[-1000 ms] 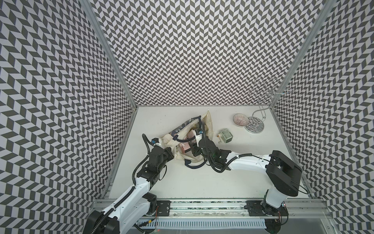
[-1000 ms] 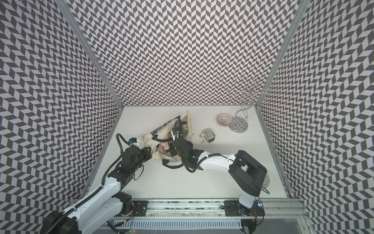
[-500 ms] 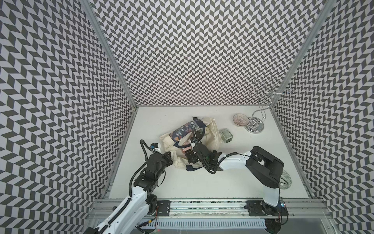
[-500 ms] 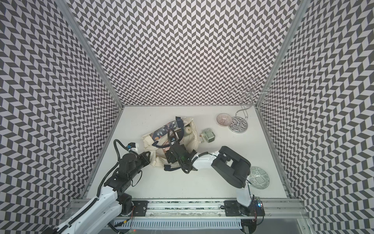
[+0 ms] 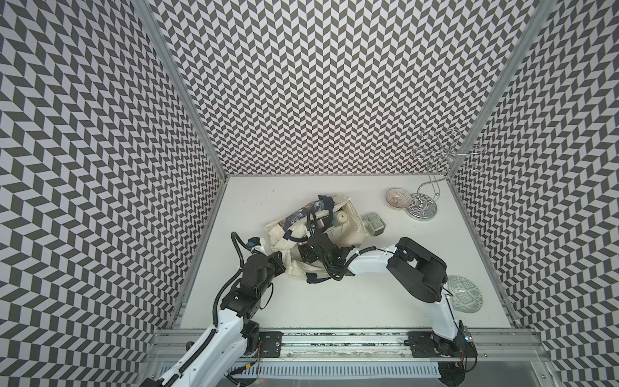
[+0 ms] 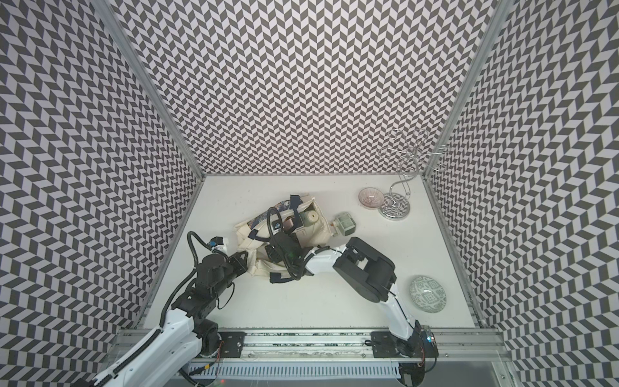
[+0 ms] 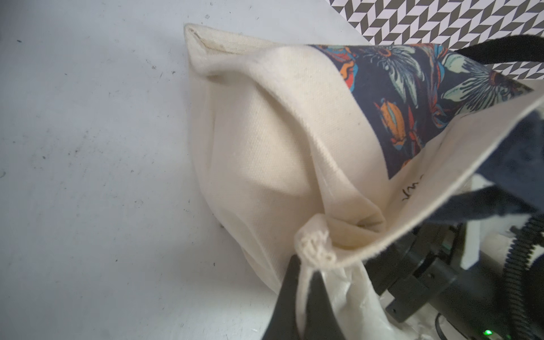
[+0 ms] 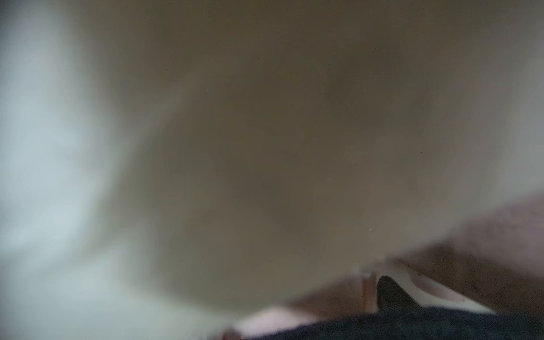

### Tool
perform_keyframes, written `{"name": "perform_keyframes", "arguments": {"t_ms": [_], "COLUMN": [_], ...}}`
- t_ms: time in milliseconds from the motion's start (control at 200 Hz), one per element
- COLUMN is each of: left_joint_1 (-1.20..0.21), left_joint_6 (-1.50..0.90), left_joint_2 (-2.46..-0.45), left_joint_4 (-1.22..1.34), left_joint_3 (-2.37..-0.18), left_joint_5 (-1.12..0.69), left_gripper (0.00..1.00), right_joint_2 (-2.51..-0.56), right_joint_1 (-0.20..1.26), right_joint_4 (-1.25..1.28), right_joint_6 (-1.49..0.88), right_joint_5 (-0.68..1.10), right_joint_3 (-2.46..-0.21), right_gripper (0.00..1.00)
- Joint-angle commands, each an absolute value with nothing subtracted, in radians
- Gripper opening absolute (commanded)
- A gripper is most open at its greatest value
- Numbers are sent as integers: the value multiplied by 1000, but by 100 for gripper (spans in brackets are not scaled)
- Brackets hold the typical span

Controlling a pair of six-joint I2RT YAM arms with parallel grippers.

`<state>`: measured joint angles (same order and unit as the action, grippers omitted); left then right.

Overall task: Take out the pencil sharpeners from the tote bags
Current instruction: Pick up the pencil sharpener from the canvas bag.

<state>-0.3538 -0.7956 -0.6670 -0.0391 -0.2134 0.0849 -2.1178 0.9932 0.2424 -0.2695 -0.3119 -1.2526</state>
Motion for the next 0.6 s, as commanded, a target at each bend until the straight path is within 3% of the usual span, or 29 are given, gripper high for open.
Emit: {"name": "perform_keyframes", "arguments": {"t_ms": [0,130,331,596], "left_joint_1": [-357,-356,-357,-356], "left_joint_6": [-796,-796,-798,-807], "left_joint_2": [-674,-669,-676,-772], "left_joint_4": [-197,-199,-187,-104], "left_joint_3": [-196,-199,-218,-288], "left_joint_5": [83,84,91,91], "left_gripper": [0,0,0,0], "right_joint_2": [-2158,-2140,-2003,-1755], "right_joint_1": [996,996,997,996], "right_joint_4": [259,257,273,244], "right_joint_6": [-224,-222,-237,-229], "right_joint_5": [-353,-370,-384,-389], "right_joint_3": [-1275,-1264,-1182,-1028], "right_gripper": [69,55,46,43]}}
